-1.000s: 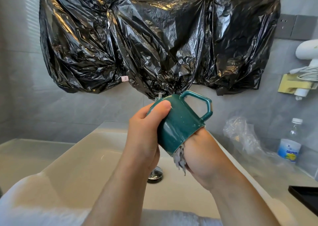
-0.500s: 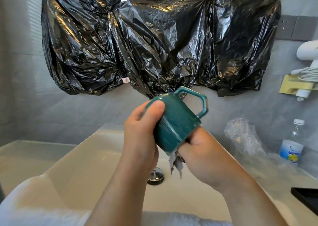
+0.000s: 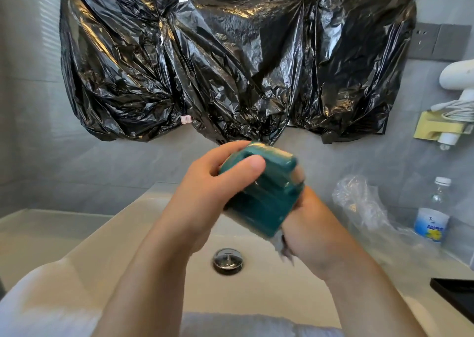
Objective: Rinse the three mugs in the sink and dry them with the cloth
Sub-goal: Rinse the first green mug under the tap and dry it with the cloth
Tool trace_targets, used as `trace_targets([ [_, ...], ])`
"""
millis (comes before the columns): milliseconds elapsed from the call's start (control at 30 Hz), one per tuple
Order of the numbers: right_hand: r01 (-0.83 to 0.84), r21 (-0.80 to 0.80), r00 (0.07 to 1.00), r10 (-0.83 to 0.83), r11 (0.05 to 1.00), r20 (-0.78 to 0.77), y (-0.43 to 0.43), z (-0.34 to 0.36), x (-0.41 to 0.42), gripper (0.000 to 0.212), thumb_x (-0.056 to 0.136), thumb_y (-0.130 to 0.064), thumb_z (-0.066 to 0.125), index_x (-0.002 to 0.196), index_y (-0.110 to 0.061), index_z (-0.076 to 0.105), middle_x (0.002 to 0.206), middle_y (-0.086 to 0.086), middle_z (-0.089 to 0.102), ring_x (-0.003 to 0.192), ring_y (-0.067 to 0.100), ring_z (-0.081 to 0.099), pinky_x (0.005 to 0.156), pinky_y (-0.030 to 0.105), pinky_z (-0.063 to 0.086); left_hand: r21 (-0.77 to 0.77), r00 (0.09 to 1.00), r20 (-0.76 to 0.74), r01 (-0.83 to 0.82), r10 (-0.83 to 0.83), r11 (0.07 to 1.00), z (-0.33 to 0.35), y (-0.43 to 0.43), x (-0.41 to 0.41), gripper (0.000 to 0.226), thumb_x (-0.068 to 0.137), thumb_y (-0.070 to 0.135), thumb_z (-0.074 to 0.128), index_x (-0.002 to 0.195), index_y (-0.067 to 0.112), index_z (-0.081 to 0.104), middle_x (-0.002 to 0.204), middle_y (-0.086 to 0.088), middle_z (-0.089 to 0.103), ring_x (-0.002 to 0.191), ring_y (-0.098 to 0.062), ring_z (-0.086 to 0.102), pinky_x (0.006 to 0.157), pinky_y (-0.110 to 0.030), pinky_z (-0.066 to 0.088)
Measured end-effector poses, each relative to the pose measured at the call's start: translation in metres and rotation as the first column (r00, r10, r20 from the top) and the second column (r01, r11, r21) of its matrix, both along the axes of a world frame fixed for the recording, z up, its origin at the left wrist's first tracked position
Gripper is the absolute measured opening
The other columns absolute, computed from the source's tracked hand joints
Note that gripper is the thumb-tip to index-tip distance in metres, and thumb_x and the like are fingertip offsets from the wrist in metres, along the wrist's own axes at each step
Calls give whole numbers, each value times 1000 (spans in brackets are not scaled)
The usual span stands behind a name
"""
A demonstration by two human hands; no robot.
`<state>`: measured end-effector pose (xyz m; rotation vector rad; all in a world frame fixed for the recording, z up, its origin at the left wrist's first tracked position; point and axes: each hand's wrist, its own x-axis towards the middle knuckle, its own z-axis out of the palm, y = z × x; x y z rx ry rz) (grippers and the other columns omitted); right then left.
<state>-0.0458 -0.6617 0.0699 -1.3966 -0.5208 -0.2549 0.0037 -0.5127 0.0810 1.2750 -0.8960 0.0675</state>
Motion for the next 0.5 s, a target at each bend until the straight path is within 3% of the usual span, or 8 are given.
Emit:
trace_targets([
  [33, 68, -114, 994, -57, 991, 92, 4, 0, -1, 25, 94, -19, 57, 103, -32, 77, 97, -11, 77, 100, 12, 70, 83, 19, 56, -7, 999, -5, 44, -44, 999, 0, 1, 0, 43, 65, 49, 76, 101, 25, 76, 96, -4, 76, 87, -21, 70, 76, -35, 58],
  [100, 20, -134, 995, -7, 991, 96, 10, -3, -4, 24, 94, -21, 57, 108, -32, 72, 88, -9, 77, 81, 3, 73, 69, 17, 57, -65, 995, 0, 100, -100, 993, -1, 1, -1, 36, 64, 44, 82, 94, 25, 77, 91, -4, 74, 83, -21, 70, 74, -33, 58],
  [200, -82, -19, 997, 82, 996, -1, 12, -2, -9, 31, 92, -16, 59, 120, -22, 71, 114, 8, 75, 108, 22, 71, 94, 39, 56, -155, 989, -51, 132, -141, 979, -7, -4, 0, 27, 67, 35, 76, 92, 25, 77, 89, -5, 75, 81, -21, 71, 72, -32, 59],
  [233, -138, 27, 990, 139, 990, -19, 11, -1, -11, 30, 90, -14, 62, 116, -19, 73, 117, 11, 74, 112, 25, 69, 95, 38, 56, -170, 986, -70, 139, -153, 975, -8, -5, 0, 27, 68, 35, 75, 93, 23, 77, 90, -6, 75, 82, -21, 71, 72, -32, 60],
  [267, -184, 97, 981, 188, 978, -39, 10, -1, -11, 27, 83, -13, 70, 109, -16, 77, 112, 12, 75, 107, 23, 71, 90, 34, 58, -182, 985, -75, 143, -158, 973, -8, -7, 0, 28, 69, 34, 75, 94, 22, 77, 91, -7, 74, 82, -22, 71, 72, -32, 60],
  [333, -154, 261, 973, 193, 953, -129, 5, 2, -12, 28, 55, -21, 84, 80, -7, 80, 81, 13, 76, 72, 18, 75, 63, 27, 61, -203, 985, -61, 145, -161, 968, -8, -9, 0, 28, 70, 32, 75, 96, 21, 77, 90, -6, 74, 81, -21, 71, 71, -31, 60],
  [400, -47, 384, 965, 142, 922, -222, 4, 1, -17, 26, 44, -24, 77, 58, -3, 71, 56, 14, 65, 44, 16, 65, 40, 24, 53, -235, 984, -89, 127, -152, 964, -8, -8, 0, 28, 69, 32, 75, 94, 21, 77, 89, -7, 75, 80, -21, 71, 69, -30, 60],
  [500, -82, 532, 951, 226, 843, -212, 14, -1, -20, 21, 62, -17, 69, 76, -2, 72, 69, 19, 66, 44, 10, 53, 30, 18, 41, -260, 981, -145, 89, -129, 962, -9, -9, 2, 27, 65, 33, 75, 89, 21, 78, 89, -9, 75, 78, -22, 71, 68, -30, 60],
])
